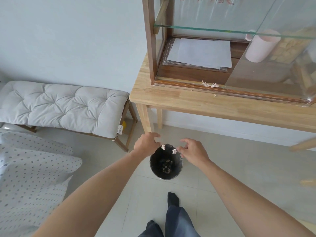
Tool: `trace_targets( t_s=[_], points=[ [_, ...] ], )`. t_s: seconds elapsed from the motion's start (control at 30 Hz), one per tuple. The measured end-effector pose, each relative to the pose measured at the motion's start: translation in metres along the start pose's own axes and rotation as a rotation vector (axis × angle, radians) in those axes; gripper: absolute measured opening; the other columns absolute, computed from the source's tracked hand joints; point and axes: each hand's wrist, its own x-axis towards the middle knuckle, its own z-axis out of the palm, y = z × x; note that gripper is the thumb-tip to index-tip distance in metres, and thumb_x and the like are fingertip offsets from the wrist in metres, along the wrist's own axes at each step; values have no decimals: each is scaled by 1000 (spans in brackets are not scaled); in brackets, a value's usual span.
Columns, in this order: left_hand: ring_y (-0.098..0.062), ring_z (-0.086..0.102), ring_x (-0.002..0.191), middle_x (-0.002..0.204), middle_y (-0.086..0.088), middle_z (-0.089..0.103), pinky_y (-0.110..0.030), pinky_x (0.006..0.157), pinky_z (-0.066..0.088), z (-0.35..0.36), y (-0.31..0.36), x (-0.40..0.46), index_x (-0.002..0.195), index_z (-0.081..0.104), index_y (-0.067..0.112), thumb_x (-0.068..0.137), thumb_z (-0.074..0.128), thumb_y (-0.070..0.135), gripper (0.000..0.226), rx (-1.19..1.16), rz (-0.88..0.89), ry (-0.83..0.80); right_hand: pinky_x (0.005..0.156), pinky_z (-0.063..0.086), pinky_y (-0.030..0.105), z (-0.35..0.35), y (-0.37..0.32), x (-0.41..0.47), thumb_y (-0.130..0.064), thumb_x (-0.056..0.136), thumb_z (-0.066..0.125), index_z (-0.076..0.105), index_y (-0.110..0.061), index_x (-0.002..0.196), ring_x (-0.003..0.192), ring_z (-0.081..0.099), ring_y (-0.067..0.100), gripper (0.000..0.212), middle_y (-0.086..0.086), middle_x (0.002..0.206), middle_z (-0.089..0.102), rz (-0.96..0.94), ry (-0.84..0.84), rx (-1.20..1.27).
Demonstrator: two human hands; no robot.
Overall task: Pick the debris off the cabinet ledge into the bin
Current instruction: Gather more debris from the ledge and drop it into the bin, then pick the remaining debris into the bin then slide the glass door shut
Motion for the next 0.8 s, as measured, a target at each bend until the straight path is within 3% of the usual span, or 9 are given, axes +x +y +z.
trace_targets(
  t_s=[0.17, 0.3, 0.43, 0.6, 0.8],
  points=[
    [-18, 65, 83, 98, 2, 67, -21, 59, 44, -8, -3, 5, 134, 69, 28, 99, 72, 30, 35, -26, 23, 12, 87, 59, 37, -7, 0, -1, -42, 99, 70, 72, -27, 136, 83, 74, 7, 40, -17, 61, 75, 13, 51, 15],
    [-10, 63, 73, 85, 11, 63, -19, 55, 43, -30, 9, 0, 135, 69, 27, 100, 71, 31, 35, -56, 75, 76, 89, 60, 41, -24, -15, -8, -44, 100, 70, 73, -27, 133, 82, 74, 13, 37, -9, 69, 77, -17, 132, 55],
    [-12, 65, 76, 83, 13, 63, -25, 60, 49, -62, 27, -8, 138, 67, 27, 102, 68, 30, 36, -74, 170, 140, 85, 61, 41, -46, -38, -18, -47, 101, 69, 73, -28, 131, 74, 73, 14, 35, -5, 69, 78, -66, 232, 105],
    [-15, 63, 79, 80, 14, 61, -28, 64, 44, -100, 53, -17, 136, 68, 27, 101, 68, 34, 35, -93, 264, 235, 87, 62, 44, -78, -65, -31, -46, 101, 70, 74, -28, 130, 78, 75, 13, 35, -5, 71, 79, -126, 332, 154],
    [-20, 67, 87, 85, 11, 68, -32, 73, 52, -131, 80, -16, 134, 69, 30, 101, 66, 39, 34, -92, 320, 286, 89, 61, 42, -116, -86, -27, -42, 101, 71, 77, -24, 127, 82, 76, 16, 32, -5, 67, 79, -160, 438, 154]
  ],
)
